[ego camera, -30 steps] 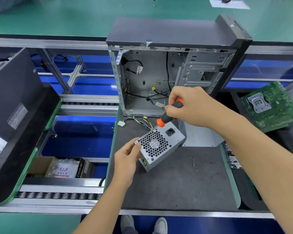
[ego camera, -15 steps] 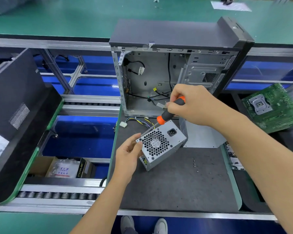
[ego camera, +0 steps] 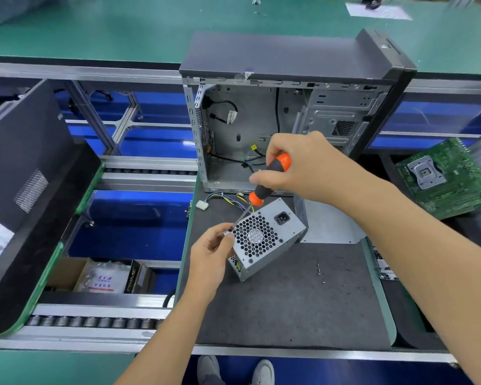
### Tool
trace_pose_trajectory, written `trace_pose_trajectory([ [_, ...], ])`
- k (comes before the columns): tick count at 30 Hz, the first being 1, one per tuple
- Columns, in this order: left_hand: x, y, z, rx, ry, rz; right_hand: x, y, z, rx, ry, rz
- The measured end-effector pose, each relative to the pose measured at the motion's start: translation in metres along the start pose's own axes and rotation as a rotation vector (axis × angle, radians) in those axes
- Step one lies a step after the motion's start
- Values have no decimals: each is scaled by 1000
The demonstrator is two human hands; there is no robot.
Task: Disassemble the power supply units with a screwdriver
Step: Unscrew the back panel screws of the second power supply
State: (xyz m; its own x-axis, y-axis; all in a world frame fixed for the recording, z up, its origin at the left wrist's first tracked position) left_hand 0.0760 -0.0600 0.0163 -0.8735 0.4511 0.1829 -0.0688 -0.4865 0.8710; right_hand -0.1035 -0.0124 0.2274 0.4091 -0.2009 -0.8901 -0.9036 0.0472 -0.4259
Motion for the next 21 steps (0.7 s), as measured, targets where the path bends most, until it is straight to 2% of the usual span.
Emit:
trace_pose_trajectory([
  [7, -1, -4, -2, -19, 3, -1, 4, -49, -24, -142, -32, 390],
  [9, -1, -8, -5, -73, 1, 50, 5, -65, -31, -173, -53, 427],
  [15, 13, -9, -11, -230, -122, 186, 12, -86, -60, -186, -275, 460],
  [21, 17, -11, -13, -264, -76, 245, 20, -84, -66, -136, -255, 450],
])
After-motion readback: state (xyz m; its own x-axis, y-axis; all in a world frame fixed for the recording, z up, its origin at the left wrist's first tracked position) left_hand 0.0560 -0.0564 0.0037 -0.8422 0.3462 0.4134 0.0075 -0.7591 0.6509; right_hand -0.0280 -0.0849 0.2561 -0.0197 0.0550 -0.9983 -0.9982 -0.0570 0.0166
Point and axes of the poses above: each hand's wrist, its own z-axis away from the middle knuckle, its own x-axis out of the palm, y = z × x, the point moved 5 cm from there along -z, towards the middle knuckle, and after that the axes turned 14 degrees about -x, right-handed, at the moved point
